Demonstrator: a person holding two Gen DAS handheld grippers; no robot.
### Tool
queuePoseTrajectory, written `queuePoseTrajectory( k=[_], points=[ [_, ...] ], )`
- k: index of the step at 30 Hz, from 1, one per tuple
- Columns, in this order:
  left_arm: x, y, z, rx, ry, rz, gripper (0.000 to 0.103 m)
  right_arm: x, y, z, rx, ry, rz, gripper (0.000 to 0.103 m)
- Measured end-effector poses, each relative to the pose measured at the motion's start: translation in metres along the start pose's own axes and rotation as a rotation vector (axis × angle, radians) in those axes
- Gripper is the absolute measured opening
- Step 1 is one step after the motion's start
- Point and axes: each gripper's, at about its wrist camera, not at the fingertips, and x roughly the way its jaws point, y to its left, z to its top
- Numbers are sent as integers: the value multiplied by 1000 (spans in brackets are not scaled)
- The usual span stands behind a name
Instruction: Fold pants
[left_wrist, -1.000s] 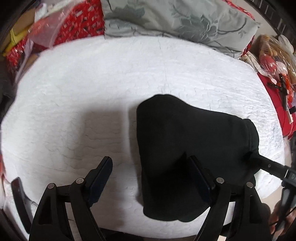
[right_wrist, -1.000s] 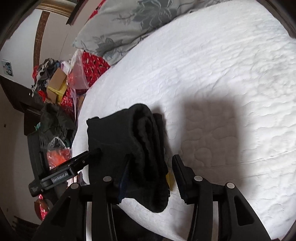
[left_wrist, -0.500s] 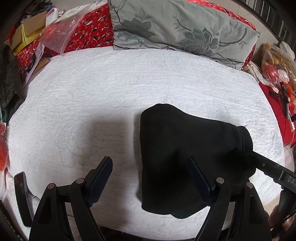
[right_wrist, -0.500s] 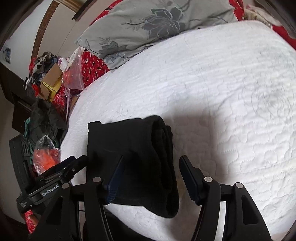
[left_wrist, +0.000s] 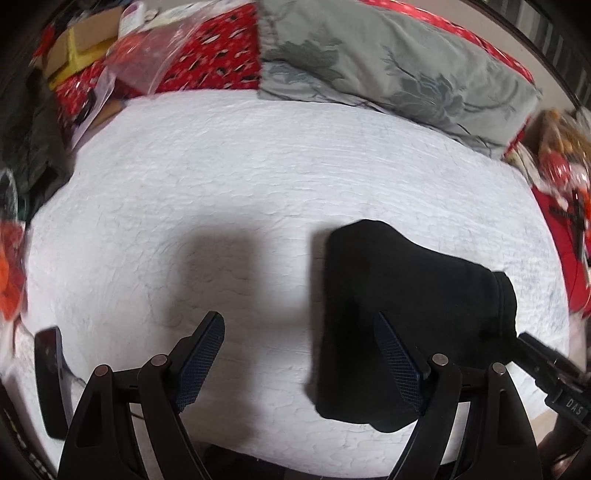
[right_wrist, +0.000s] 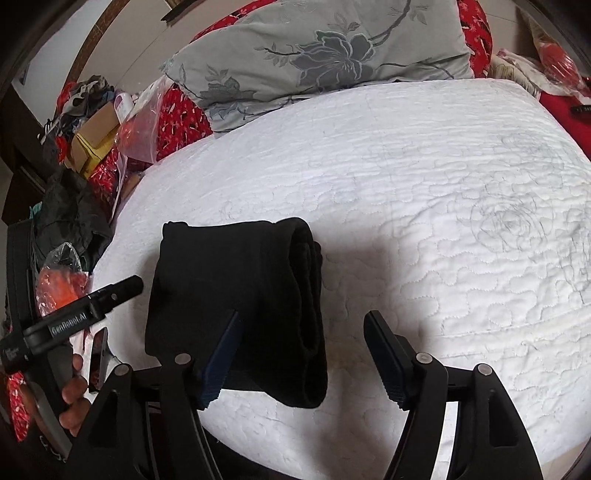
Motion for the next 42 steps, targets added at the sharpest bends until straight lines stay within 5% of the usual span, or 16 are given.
queuePoseTrajectory(
  k=[5,12,15,18,19,20,21,26,35,39,42],
  points=[
    [17,12,6,-42,62,-105,89,10,-7,6,53,31,53,71],
    [60,-7,11,67,159,-137,90,41,-17,13,110,97,105,72],
    [75,-11,15,60,189,-211,91,53,-16,14,87,122,132,71],
    [87,-9,18,22,238,-301,75,60,-12,13,40,118,128,58],
    [87,-9,20,17,231,-323,62,61,-10,12,33,118,142,41],
    [87,-9,20,21,234,-355,48,62,-8,13,28,126,162,41],
    [87,-10,21,23,236,-360,47,61,-5,13,17,125,153,40],
    [73,-12,24,23,193,-367,29,55,-9,15,53,115,182,32],
    [41,-2,70,3,95,-336,29,50,17,60,69,68,255,29],
    [48,1,92,-9,94,-255,33,66,41,97,54,39,256,29],
    [79,2,98,-13,130,-107,42,95,53,107,26,59,195,32]
  ],
)
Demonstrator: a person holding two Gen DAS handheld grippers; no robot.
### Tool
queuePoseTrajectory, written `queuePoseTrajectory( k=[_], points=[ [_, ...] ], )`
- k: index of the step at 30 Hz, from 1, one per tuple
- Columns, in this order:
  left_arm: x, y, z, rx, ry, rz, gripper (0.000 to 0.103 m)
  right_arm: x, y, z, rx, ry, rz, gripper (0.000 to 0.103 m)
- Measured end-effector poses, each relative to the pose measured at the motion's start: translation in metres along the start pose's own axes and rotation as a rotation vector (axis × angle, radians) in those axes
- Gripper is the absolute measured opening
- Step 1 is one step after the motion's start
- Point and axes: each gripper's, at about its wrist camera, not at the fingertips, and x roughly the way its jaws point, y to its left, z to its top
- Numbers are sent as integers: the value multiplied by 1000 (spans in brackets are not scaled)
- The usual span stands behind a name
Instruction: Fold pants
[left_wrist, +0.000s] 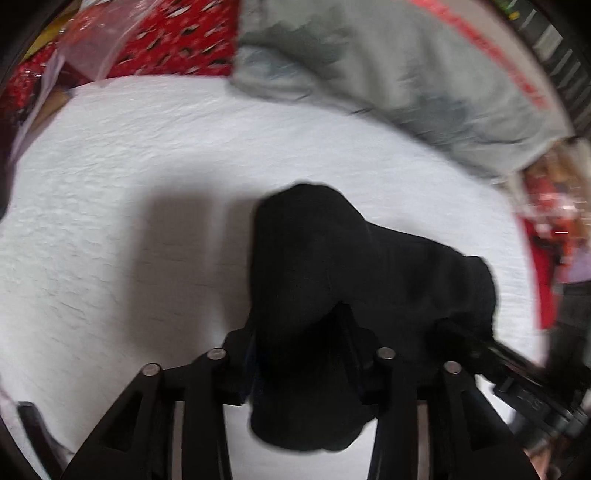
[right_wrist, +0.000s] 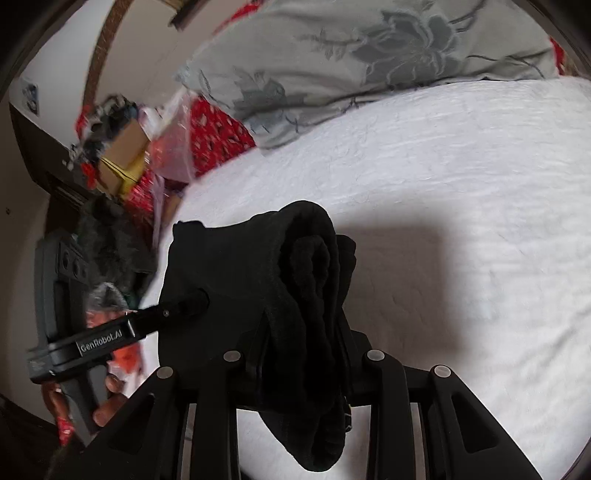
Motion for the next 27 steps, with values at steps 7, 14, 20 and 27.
queuePoseTrajectory(
  k=[7,14,20,27],
  points=[
    [-3,18,-18,-5,-47,33,72,3,-51,-7,121,4,5,56],
    [-32,26,-30,-46,-85,-63,73,-40,-32,-3,50,-97,60,58],
    [-37,13,-29,-6,-85,-38,73,-36,-15,-1,28,-84,28,58],
    [-47,-13,-51,13,-176,135,79,-43,3,-13,-38,-85,-123,62]
  ],
)
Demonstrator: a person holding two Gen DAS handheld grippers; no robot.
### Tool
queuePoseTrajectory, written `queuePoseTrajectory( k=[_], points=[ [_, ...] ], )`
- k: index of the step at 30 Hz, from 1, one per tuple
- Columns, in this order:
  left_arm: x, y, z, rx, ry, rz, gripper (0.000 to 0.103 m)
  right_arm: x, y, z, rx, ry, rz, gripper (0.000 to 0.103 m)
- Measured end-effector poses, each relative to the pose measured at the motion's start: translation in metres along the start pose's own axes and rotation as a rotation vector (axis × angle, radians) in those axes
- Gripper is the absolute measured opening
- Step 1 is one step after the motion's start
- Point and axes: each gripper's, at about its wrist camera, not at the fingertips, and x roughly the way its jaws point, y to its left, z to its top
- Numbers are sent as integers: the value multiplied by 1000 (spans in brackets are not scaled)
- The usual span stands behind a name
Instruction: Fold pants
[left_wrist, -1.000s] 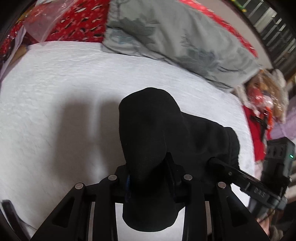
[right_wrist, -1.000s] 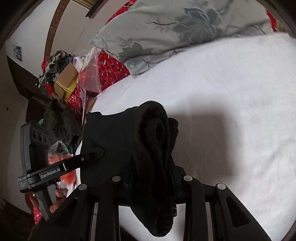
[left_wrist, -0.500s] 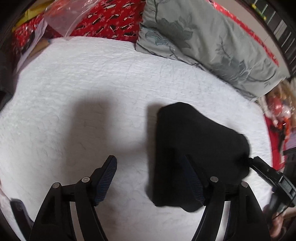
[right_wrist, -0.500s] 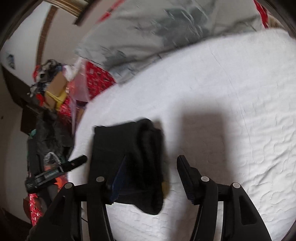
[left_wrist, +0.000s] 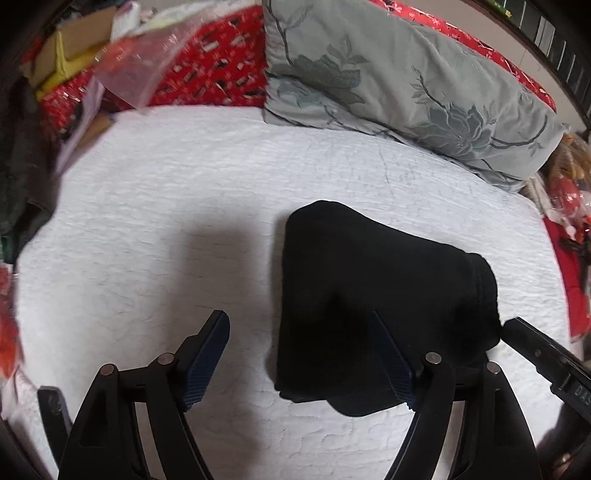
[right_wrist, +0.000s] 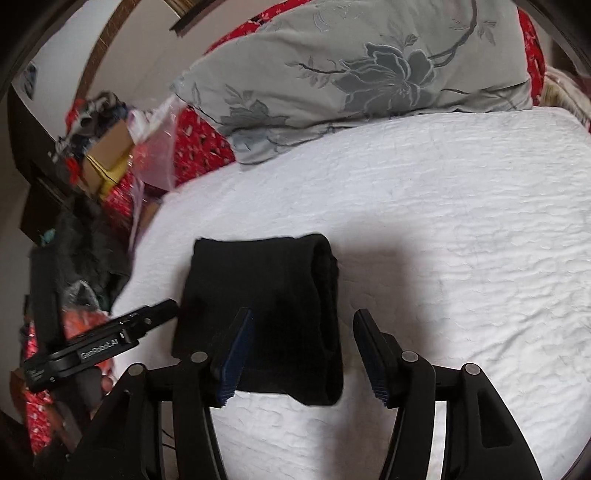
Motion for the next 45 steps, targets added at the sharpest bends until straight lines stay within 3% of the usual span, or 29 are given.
queuePoseTrajectory(
  k=[3,8,10,20,24,28,31,45],
  points=[
    [-7,-8,-10,11,-13,22,80,-7,4,-9,-14,0,-51,71],
    [-18,-14,-29,7,-14,28,80,-24,10,-22,-37,-30,-185,102],
    [-25,-15,-37,7,-19,30,80,-33,13,-30,-48,-52,-242,103],
    [-58,-13,-83,24,-113,75,80,-66,14,-76,-89,-86,-254,103],
    [-60,-10,-104,-6,-93,97,80,-77,15,-88,-102,-105,-262,103],
    [-59,-10,-111,-18,-53,96,80,-84,23,-96,-152,-134,-303,103],
    [-66,-13,-111,-14,-71,111,80,-87,32,-102,-207,-154,-355,103],
    [-92,-35,-126,24,-95,81,80,-100,38,-111,-248,-185,-335,103]
  ],
)
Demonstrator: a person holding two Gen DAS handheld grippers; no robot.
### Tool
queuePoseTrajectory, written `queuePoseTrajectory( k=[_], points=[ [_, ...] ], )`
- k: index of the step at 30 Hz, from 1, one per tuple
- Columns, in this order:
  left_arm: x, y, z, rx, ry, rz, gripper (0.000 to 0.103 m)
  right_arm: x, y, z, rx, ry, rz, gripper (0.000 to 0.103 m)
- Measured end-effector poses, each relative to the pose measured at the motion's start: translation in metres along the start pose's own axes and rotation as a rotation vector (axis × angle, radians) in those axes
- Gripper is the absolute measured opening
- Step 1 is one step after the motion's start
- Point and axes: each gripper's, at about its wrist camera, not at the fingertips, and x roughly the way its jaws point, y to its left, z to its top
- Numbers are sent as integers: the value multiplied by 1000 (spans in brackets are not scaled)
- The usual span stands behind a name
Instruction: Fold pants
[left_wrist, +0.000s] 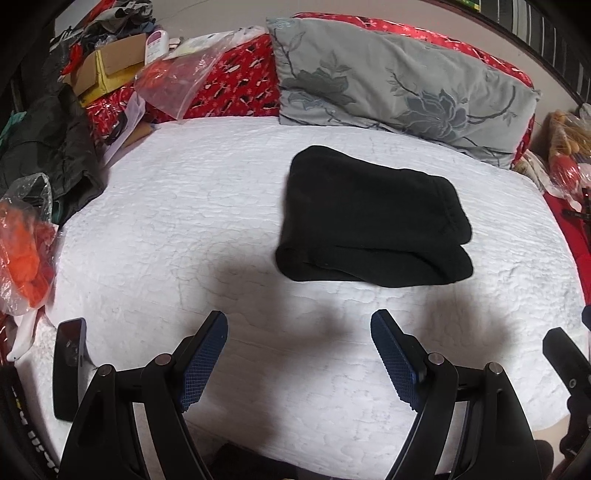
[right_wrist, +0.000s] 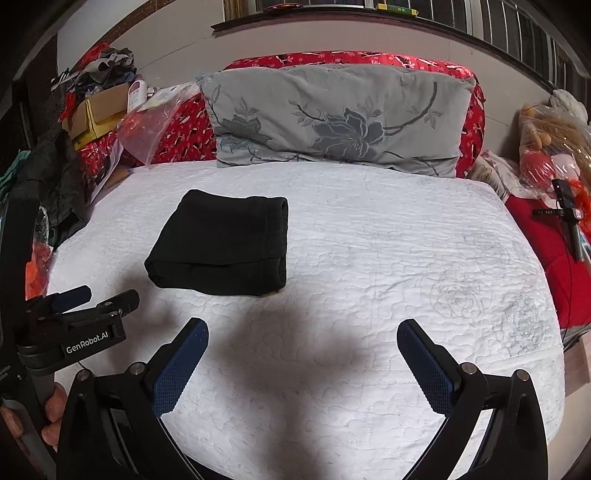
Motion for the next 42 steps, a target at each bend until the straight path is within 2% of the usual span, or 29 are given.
queuePoseTrajectory(
  k=[9,19,26,31,42],
  points=[
    [-12,-11,-3,32,3,-50,80,-2,-17,-6,36,6,-14,103],
    [-17,-24,-5,71,8,-64,80,-1,-38,-8,104,18,-28,103],
    [-20,-30,-3,83,-2,-67,80,1,-46,-9,135,25,-38,103],
    [-29,-36,-5,85,-46,-63,80,2,-50,-10,146,31,-44,103],
    [-32,-43,-6,95,-31,-57,82,5,-61,-10,177,41,-54,103]
  ],
)
